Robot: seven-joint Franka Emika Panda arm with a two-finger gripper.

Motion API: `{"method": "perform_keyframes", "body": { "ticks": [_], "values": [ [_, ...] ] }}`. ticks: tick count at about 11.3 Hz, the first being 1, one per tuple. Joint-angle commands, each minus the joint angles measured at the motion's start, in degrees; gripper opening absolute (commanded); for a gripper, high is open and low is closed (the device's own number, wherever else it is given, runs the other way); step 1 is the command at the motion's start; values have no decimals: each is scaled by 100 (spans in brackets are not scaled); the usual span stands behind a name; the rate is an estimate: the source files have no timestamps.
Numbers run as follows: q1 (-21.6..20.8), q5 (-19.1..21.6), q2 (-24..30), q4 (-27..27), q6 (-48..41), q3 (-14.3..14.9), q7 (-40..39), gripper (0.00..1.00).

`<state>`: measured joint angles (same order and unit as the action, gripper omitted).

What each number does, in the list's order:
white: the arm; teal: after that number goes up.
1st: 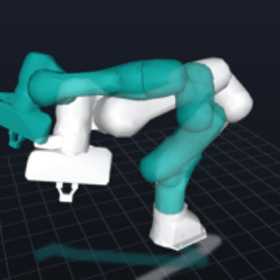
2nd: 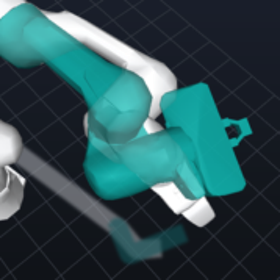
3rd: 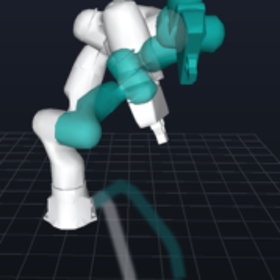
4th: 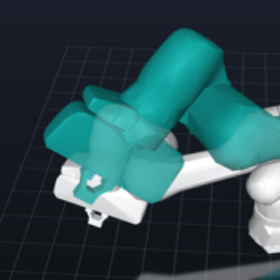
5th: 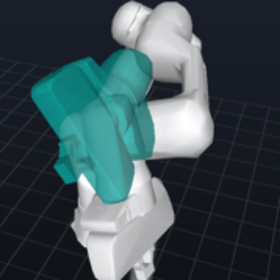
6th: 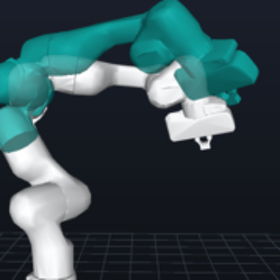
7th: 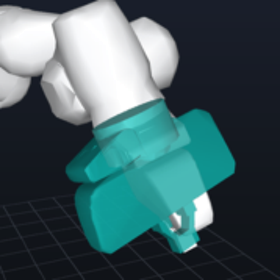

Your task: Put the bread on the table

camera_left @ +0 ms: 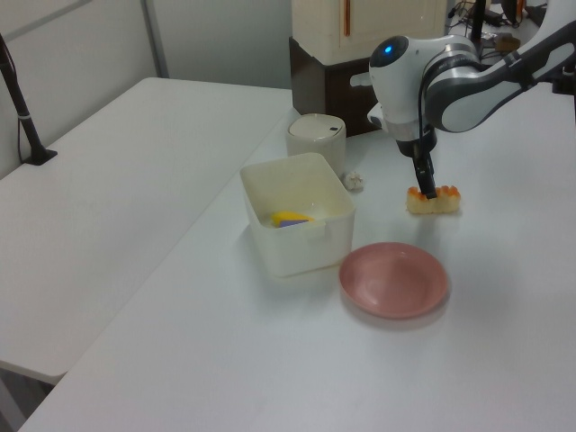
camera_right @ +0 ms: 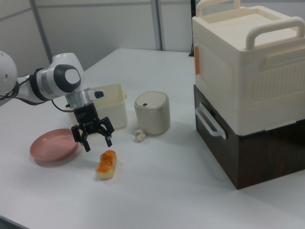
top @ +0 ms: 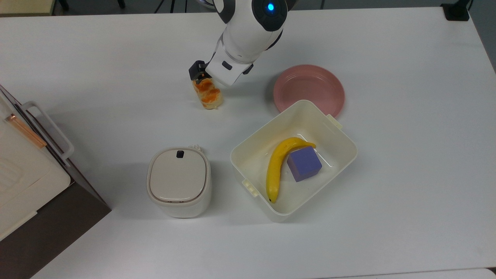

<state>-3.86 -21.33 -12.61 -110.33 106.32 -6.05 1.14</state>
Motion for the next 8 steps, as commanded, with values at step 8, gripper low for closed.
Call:
{"method": "perform_keyframes", "body": {
  "ticks": [8],
  "values": [
    [1000,1043,172,2233,-964,69,-141,100]
  ]
}}
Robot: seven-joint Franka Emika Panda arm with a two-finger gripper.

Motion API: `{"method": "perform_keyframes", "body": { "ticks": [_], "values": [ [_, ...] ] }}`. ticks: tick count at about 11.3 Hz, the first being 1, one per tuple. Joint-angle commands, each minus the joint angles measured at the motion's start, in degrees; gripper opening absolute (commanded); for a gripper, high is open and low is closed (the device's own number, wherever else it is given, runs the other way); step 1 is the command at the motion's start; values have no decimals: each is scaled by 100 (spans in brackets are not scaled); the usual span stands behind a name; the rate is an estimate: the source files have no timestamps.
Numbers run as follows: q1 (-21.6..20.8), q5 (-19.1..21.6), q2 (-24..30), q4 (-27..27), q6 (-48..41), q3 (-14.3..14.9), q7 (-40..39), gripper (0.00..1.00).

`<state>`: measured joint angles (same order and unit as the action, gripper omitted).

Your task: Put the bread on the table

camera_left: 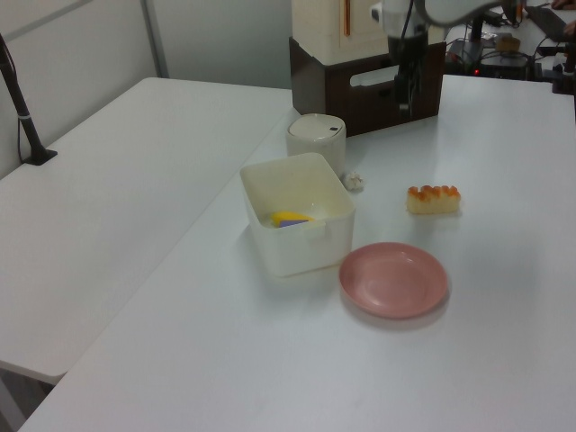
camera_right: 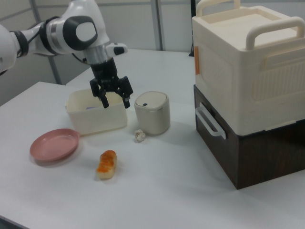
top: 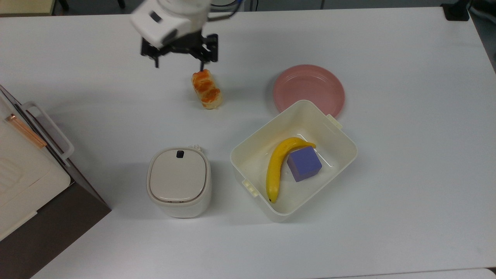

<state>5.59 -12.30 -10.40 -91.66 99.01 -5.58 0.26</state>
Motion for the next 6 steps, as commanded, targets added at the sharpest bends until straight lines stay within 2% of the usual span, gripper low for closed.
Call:
{"method": "perform_keyframes", "body": {
  "ticks": [1,3,4,6],
  "values": [
    [196,384,-49,568,-224,31,-52,100],
    [258,1419,-32,893,-250,433,149,100],
    [293,1606,-23,991,-407,505,263,100],
    [408,1643,-6,1158,-742,514,308,100]
  ]
}}
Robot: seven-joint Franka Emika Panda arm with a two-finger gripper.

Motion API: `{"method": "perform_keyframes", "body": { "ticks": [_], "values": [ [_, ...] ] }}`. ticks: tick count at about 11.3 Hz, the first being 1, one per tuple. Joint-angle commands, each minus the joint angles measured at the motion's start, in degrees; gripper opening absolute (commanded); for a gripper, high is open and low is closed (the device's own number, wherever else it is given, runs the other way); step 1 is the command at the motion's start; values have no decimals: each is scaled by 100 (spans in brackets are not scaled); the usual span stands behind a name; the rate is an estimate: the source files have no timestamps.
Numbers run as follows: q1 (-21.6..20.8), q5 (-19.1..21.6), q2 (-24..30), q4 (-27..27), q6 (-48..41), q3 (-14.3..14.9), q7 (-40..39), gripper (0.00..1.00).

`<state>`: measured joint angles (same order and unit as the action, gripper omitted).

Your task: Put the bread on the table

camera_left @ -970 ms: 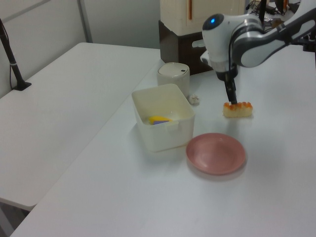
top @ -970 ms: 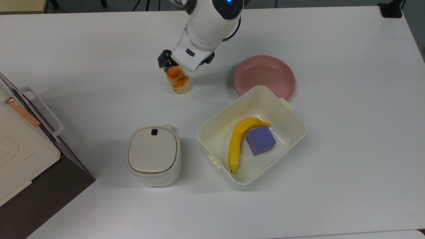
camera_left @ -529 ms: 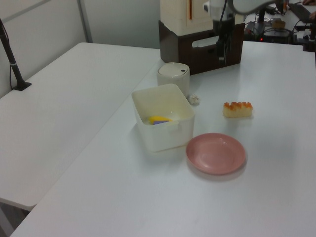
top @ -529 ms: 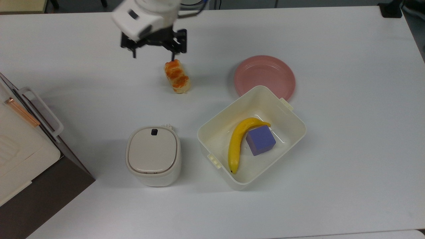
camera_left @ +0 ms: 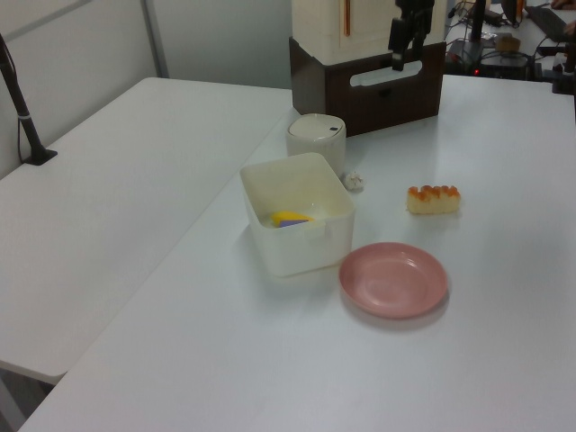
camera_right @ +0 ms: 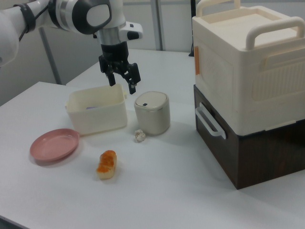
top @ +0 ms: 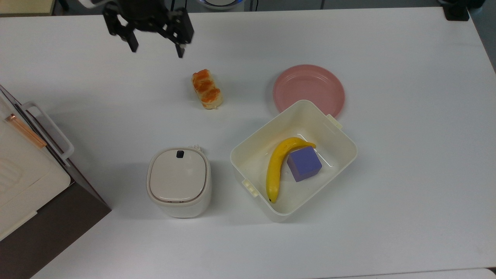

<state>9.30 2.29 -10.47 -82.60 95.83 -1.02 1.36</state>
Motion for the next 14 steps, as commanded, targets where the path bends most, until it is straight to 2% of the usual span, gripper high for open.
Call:
{"method": "perform_keyframes", "body": {
  "ticks": [1,3,7,8,11,14],
  "values": [
    [63,254,10,253,-451,58,215,100],
    [46,220,-8,245,-408,49,530,100],
    [2,176,97,183,-373,49,594,100],
    [-50,97,254,-34,-338,58,567,100],
    [-384,-26,510,-361,-82,277,585,100],
    [-438,-26,581,-423,-73,313,567,100]
  ]
}}
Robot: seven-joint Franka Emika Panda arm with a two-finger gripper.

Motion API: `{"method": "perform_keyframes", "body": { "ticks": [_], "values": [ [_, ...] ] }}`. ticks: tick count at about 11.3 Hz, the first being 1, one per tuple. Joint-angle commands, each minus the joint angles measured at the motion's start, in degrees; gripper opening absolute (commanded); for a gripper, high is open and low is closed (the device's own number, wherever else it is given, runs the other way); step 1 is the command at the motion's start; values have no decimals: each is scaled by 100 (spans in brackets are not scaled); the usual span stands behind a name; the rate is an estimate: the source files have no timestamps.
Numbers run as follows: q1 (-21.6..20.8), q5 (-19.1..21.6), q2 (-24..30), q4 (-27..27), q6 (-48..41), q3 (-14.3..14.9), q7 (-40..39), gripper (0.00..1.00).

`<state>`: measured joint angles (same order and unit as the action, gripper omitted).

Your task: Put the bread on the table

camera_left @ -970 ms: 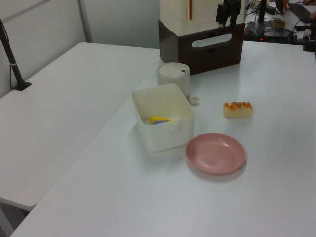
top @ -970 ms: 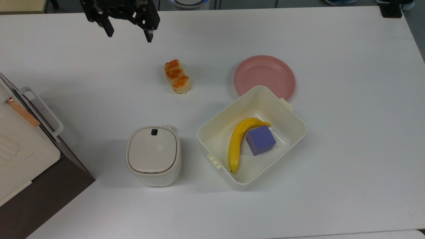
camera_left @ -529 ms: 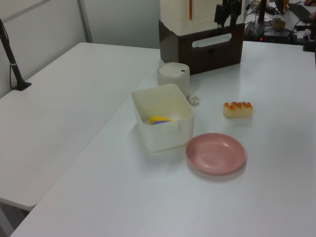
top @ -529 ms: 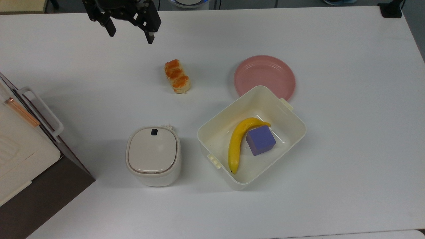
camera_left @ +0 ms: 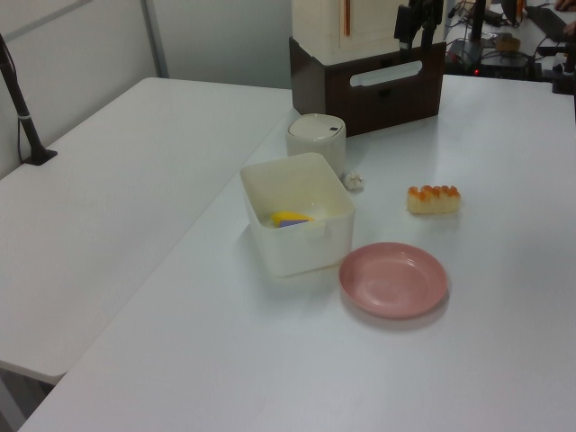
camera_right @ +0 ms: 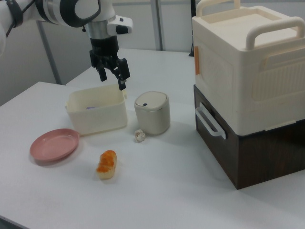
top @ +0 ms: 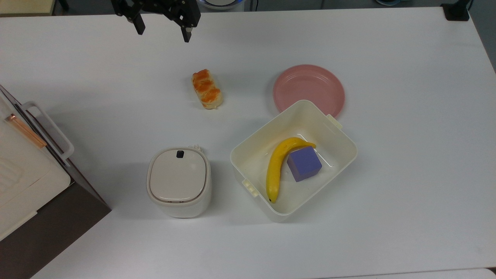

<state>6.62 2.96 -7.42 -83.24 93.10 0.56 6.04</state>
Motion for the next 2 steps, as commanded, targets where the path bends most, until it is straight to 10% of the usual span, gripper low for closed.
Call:
{"method": "perform_keyframes", "body": {
  "ticks": [1,2],
  "values": [
    [-169,-112,276,-360,191,163,100,100],
    [-169,-112,276,-360,191,164,100,100]
  ]
}}
